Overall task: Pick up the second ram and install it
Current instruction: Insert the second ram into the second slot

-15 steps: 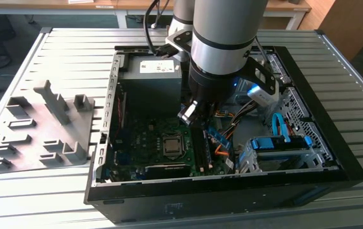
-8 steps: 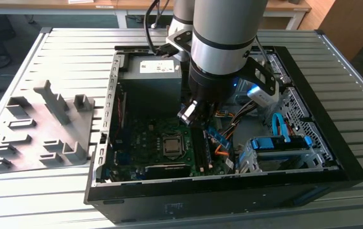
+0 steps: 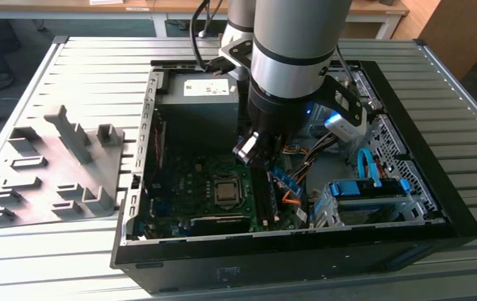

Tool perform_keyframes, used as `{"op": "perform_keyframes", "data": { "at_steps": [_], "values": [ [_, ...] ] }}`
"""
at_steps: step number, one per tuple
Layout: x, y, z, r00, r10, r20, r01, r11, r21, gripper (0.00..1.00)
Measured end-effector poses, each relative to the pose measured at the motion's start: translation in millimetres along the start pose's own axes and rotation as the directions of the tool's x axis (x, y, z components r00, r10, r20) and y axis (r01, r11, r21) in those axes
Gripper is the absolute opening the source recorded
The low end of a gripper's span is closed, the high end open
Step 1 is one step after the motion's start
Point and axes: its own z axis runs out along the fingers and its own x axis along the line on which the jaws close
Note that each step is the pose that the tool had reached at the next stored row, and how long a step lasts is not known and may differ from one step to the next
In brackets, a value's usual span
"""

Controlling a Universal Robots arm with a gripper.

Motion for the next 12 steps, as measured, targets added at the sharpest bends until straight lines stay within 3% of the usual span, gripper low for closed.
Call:
{"op": "perform_keyframes", "data": {
  "at_steps": [12],
  "values": [
    [0.0, 0.0, 0.0, 0.9998, 0.021, 0.0002, -0.021, 0.9998, 0.0017, 0.14]
  ]
}}
